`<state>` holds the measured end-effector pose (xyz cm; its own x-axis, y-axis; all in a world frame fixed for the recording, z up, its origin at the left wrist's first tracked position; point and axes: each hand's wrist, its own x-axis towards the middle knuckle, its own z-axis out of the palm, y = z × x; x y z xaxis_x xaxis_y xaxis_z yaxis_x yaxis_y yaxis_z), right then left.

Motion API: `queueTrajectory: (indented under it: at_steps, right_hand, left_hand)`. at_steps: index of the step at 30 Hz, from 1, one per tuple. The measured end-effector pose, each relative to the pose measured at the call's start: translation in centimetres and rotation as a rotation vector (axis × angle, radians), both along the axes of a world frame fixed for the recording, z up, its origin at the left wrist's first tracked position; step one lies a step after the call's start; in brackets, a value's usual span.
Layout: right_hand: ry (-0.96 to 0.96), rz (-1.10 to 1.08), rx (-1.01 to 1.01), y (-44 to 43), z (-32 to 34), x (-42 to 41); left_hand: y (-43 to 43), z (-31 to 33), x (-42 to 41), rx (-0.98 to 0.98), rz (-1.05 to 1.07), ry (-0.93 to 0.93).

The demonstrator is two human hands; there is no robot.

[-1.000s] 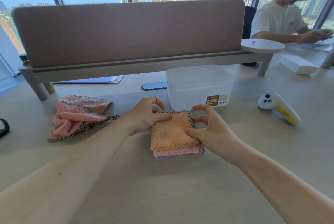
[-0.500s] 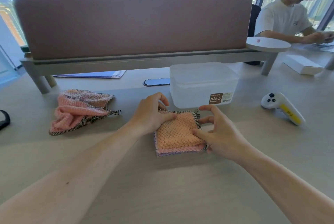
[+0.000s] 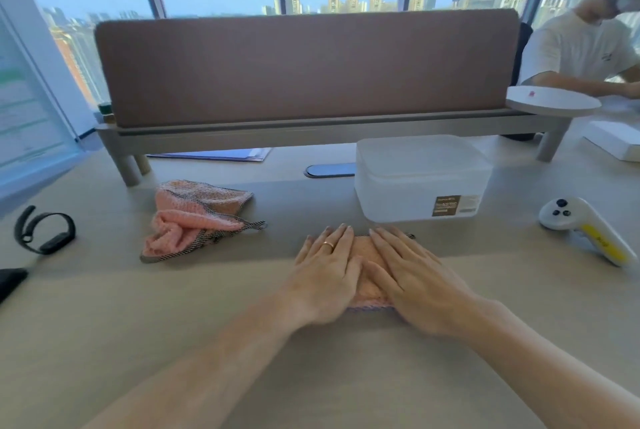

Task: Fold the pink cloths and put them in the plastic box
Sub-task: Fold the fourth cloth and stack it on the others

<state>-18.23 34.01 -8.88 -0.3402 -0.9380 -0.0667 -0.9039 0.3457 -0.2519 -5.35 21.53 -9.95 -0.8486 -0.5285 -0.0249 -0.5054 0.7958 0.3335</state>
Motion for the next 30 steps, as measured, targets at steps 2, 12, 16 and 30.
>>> queueTrajectory:
  at_steps: [2,12,16,30]
  right_hand:
    - [0.035,-0.001,0.016,0.1,-0.2,-0.2]
    - [0.187,-0.023,-0.163,0.2,1.8,0.5]
    - [0.141,0.017,-0.285,-1.4,3.8,2.0]
    - [-0.744,0.324,-0.697,-6.9,17.3,11.6]
  left_hand:
    - [-2.6,0.7,1.8,-0.023,0.02,0.023]
    - [-17.9,2.5,14.2,-0.305,0.332,0.18]
    - [-17.3,5.0,13.6,-0.095,0.359,0.542]
    - [-5.1,17.2,14.9,0.443,-0.031,0.742]
